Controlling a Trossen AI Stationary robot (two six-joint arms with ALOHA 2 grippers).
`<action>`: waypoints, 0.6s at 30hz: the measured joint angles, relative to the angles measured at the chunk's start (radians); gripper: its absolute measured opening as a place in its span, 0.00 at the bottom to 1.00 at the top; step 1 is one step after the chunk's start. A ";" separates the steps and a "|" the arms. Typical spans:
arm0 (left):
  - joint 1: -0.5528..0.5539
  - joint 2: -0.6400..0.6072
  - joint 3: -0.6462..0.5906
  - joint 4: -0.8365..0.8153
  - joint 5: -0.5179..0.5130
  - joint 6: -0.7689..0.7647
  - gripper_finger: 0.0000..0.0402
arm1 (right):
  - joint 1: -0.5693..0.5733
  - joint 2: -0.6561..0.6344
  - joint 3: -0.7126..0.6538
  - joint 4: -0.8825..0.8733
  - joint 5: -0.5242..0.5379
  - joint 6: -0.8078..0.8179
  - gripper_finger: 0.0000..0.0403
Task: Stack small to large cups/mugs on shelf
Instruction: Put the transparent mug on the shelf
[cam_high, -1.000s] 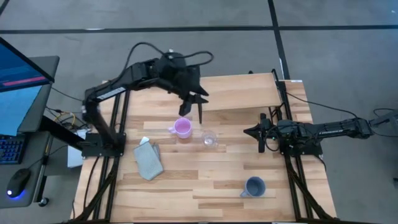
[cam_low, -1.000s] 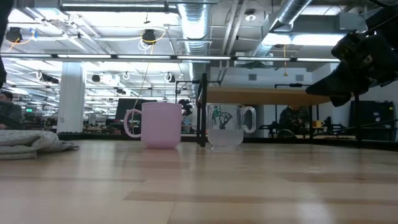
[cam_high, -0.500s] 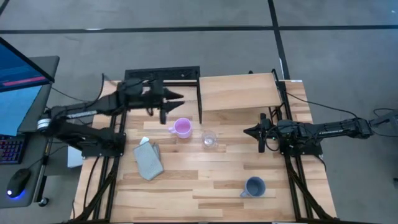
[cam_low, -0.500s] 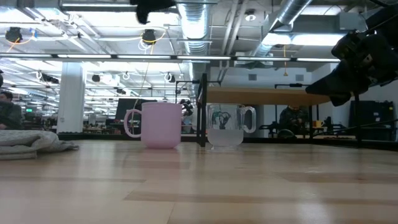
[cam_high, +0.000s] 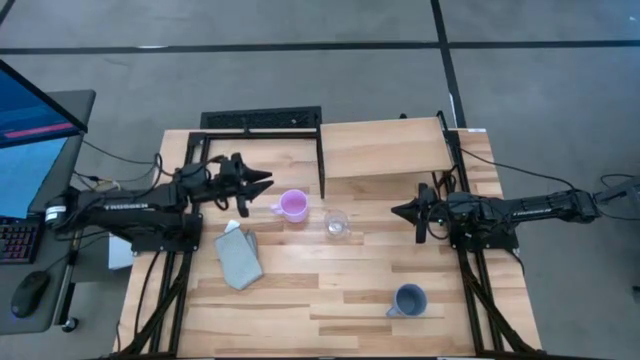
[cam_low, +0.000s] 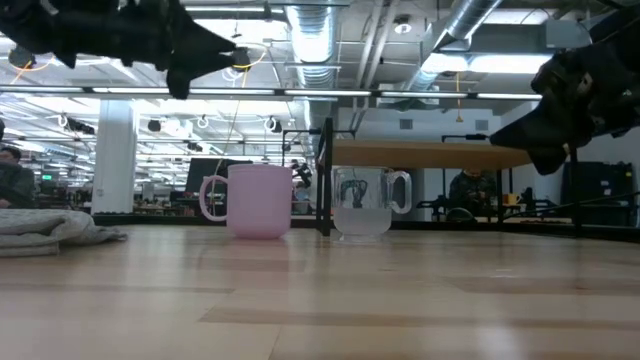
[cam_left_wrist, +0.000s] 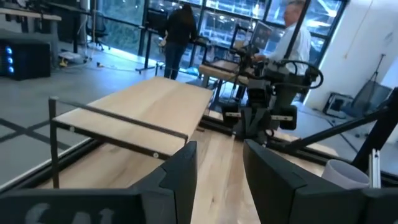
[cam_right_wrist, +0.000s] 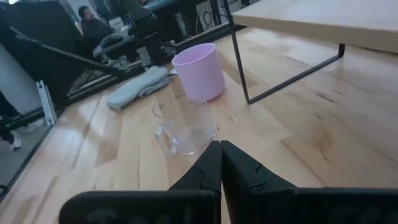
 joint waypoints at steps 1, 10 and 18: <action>-0.001 -0.007 -0.011 -0.001 0.000 0.000 0.30 | 0.000 0.000 0.000 0.006 0.000 0.021 0.07; -0.002 -0.016 -0.051 -0.014 -0.001 -0.033 0.30 | -0.007 0.000 0.000 0.056 0.004 0.256 0.07; -0.003 -0.016 -0.051 0.010 0.001 -0.038 0.30 | -0.024 0.000 0.000 0.070 0.029 0.207 0.07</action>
